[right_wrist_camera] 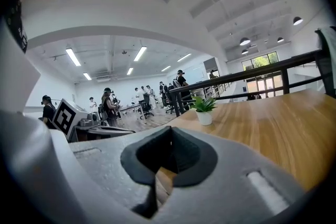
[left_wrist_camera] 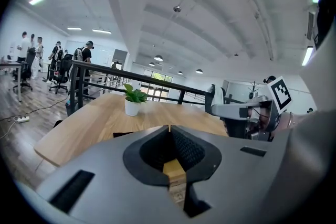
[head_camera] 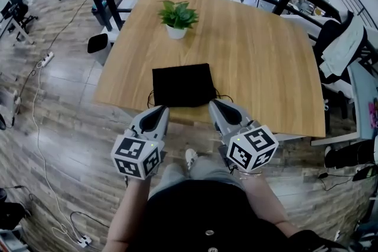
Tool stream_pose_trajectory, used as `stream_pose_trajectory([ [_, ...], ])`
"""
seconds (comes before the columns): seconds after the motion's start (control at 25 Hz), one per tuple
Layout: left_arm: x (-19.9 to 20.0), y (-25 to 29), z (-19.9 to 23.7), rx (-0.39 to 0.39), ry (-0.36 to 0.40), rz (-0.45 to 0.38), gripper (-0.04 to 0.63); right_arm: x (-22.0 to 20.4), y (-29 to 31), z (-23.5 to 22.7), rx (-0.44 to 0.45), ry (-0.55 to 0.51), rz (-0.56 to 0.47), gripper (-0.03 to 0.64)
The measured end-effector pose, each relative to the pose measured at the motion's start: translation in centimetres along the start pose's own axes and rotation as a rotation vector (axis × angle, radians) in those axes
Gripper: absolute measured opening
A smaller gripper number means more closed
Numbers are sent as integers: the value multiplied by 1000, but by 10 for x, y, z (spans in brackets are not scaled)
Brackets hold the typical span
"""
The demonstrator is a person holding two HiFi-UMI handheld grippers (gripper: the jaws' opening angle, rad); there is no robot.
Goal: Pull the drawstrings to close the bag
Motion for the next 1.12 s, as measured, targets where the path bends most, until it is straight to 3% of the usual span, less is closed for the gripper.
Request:
stream_pose_trajectory([
  [0.32, -4, 1, -7, -48, -1, 5, 20, -12, 7, 17, 49, -29, 48, -2],
  [0.72, -14, -1, -4, -58, -50, 18, 15, -25, 6, 20, 47, -38, 88, -2],
  [1.12, -15, 2, -8, -67, -54, 24, 15, -27, 5, 19, 48, -36, 91, -2],
])
Point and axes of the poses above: the fingertips, and each gripper's own axes: y forward along the fingers, z to its left, x out of its top, the point moved 2 cm from there along -y, backward along the fingers, and after that the axes turned 3 degrees about z, right-handed, at the moved point
